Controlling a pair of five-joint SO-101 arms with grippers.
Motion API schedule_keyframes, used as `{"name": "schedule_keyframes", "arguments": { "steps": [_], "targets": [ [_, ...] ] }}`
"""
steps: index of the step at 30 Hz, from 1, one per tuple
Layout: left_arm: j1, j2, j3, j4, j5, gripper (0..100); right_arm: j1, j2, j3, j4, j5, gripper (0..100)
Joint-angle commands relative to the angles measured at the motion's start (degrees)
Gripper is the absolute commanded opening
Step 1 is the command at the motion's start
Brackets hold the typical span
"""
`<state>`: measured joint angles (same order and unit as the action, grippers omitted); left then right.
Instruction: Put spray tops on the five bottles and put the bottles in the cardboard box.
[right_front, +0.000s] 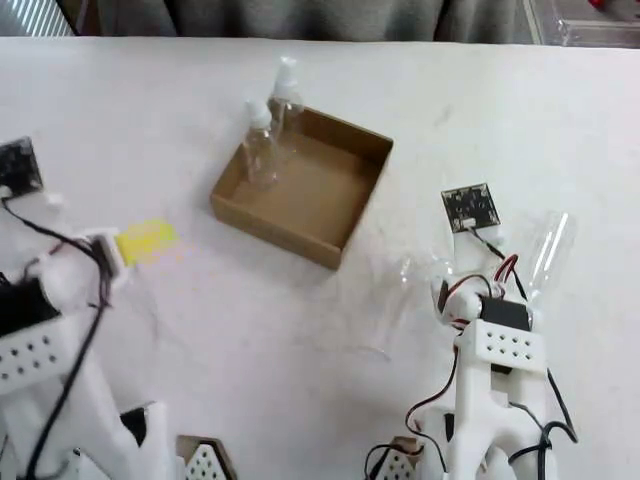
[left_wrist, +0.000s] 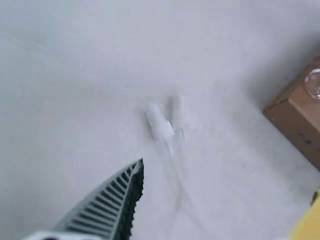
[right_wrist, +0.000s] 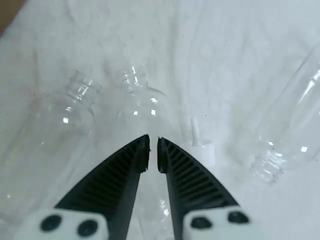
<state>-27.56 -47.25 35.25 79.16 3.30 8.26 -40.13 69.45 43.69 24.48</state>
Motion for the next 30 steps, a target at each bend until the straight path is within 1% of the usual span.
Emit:
{"name": "schedule_keyframes", "arguments": {
  "steps": [1, 5, 9, 18, 20, 24, 28, 30],
  "targets": [
    [-4.97, 16.92, -13.36, 0.09, 0.88, 47, -0.75, 1.27, 1.41, -0.13, 0.70, 1.5],
    [-7.43, 29.58, -19.78, 1.85, 5.63, 47, -0.75, 1.27, 1.41, -0.22, 0.70, 1.5],
    [-7.52, 38.20, -23.74, 5.98, 6.24, 47, -1.01, 1.36, 1.41, -0.22, 0.70, 1.6],
    [-8.31, 53.58, -24.70, 5.71, 7.21, 47, -0.92, 1.36, 1.41, -0.22, 0.70, 1.6],
    [-8.31, 57.71, -24.70, 3.96, 8.88, 47, -0.92, 1.27, 1.41, -0.22, 0.70, 1.6],
    [-8.22, 64.66, -25.23, -3.60, 11.60, 47, -0.92, 1.27, 1.41, -0.22, 0.79, 1.6],
    [-5.76, 70.46, -24.97, -7.56, 13.98, 47, -1.01, 1.36, 1.41, -0.22, 0.88, 1.7],
    [-3.91, 73.19, -25.23, -9.23, 16.00, 47, -1.10, 1.36, 1.41, -0.13, 2.81, 1.6]
  ]
}}
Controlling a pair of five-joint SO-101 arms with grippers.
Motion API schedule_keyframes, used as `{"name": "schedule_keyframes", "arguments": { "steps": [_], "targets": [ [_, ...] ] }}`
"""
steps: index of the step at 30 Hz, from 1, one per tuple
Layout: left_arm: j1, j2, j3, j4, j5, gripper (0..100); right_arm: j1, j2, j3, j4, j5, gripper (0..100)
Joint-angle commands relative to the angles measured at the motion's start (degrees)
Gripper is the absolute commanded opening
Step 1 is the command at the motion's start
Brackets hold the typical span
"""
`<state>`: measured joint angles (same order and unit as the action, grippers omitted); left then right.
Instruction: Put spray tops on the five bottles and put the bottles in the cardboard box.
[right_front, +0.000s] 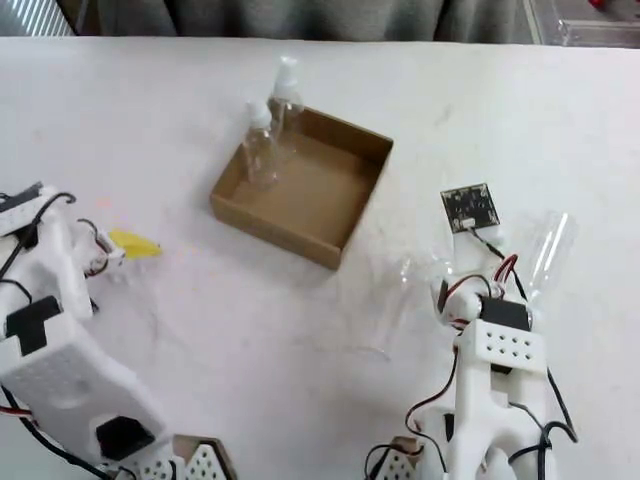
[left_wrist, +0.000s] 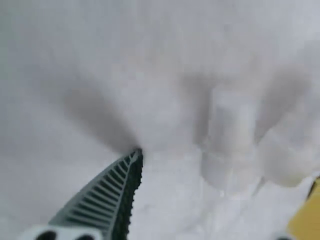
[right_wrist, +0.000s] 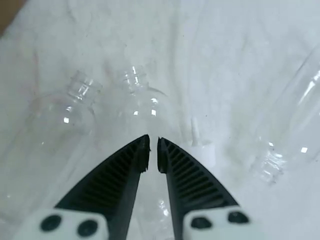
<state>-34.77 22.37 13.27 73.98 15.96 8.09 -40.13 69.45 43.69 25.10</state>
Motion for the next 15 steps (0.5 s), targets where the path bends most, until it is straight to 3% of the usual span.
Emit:
{"name": "schedule_keyframes", "arguments": {
  "steps": [1, 15],
  "targets": [
    [4.53, 4.62, -3.34, -5.10, 4.13, 47, -0.92, 1.36, 1.41, -0.04, 2.81, 1.6],
    [19.91, -4.88, -2.81, -1.67, 4.75, 47, -1.01, 1.45, 1.41, -0.13, 3.34, 1.6]
  ]
}}
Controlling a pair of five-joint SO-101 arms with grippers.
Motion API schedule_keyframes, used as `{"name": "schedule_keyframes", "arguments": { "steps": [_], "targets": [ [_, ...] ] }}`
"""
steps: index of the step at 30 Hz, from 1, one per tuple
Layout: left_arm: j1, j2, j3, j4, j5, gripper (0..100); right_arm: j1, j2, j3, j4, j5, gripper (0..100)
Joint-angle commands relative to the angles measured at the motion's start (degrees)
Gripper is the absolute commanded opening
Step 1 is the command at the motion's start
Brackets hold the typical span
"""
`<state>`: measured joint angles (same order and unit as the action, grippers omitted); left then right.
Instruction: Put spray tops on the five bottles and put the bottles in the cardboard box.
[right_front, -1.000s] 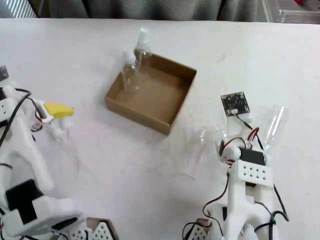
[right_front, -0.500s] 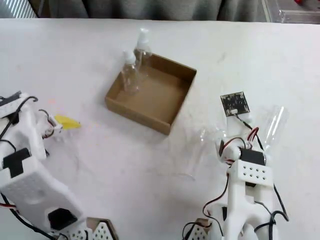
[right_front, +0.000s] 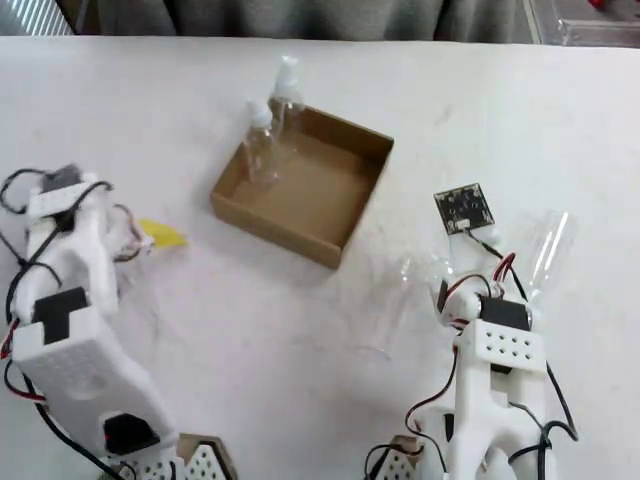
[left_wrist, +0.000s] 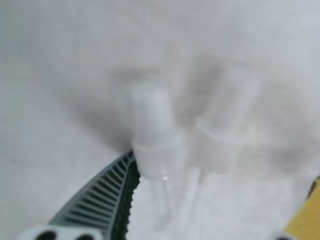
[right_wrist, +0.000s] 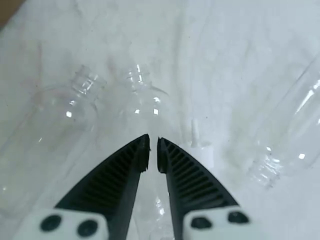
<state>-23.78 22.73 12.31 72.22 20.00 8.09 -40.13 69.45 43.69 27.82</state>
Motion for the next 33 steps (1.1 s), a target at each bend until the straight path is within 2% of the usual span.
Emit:
{"name": "schedule_keyframes", "arguments": {
  "steps": [1, 10, 17, 20, 26, 33],
  "targets": [
    [10.07, -6.55, -1.85, 0.70, 0.70, 47, -1.01, 1.45, 1.41, -0.13, 0.62, 1.6],
    [20.09, -16.92, -1.76, 7.74, 0.62, 47, -1.01, 1.45, 1.49, -0.13, 0.62, 1.8],
    [31.60, -23.60, -1.67, 8.53, 0.44, 47, -0.84, 1.45, 1.49, -0.22, 0.62, 1.8],
    [36.62, -25.45, -1.67, 13.27, 0.18, 47, -0.75, 1.45, 1.49, -0.22, 0.26, 1.8],
    [45.76, -29.32, -1.76, 17.76, -7.82, 47, -0.57, 1.45, 1.49, -0.22, 0.09, 1.7],
    [55.96, -30.46, -1.76, 17.85, -8.35, 47, -0.57, 1.45, 1.49, -0.22, 0.09, 1.6]
  ]
}}
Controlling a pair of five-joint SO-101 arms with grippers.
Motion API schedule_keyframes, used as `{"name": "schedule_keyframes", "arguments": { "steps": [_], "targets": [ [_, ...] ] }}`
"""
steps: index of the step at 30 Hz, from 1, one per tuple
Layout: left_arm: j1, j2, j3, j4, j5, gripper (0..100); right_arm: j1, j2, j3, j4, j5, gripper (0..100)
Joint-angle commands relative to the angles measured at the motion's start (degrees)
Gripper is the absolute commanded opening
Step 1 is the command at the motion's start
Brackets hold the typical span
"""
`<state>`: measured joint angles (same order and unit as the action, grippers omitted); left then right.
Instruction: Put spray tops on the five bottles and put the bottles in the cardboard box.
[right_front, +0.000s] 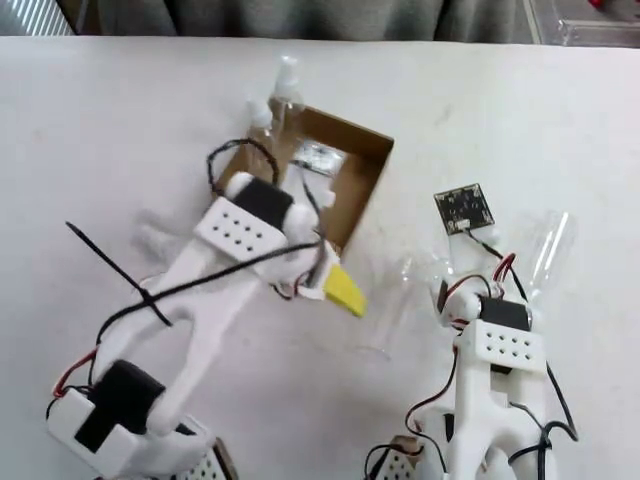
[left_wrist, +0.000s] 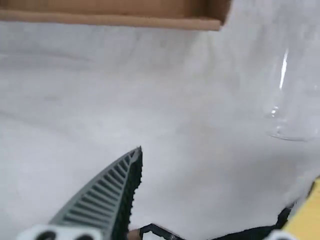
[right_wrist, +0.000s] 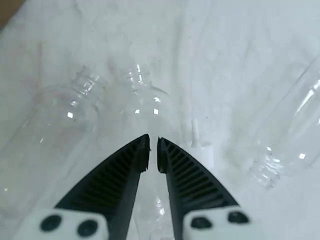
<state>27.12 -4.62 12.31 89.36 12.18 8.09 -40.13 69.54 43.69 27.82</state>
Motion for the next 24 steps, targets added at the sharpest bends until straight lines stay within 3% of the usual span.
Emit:
{"name": "schedule_keyframes", "arguments": {
  "steps": [1, 11, 15, 18, 24],
  "targets": [
    [6.11, -3.12, -1.76, 0.44, -0.53, 47, -0.57, 1.45, 1.41, -0.22, 0.09, 1.6],
    [11.30, -2.77, 0.53, -0.70, 2.02, 47, -0.57, 1.45, 2.11, -1.98, 0.00, 1.6],
    [12.70, -2.77, 8.53, -12.22, 6.86, 47, -0.75, 1.45, 2.20, -2.24, 0.00, 1.6],
    [14.37, -3.21, 14.51, -22.59, 5.19, 47, -0.75, 1.45, 2.20, -2.24, 0.00, 1.6],
    [15.87, -2.68, 14.15, -30.33, 5.27, 47, -0.57, 1.45, 2.20, -2.24, 0.00, 1.6]
  ]
}}
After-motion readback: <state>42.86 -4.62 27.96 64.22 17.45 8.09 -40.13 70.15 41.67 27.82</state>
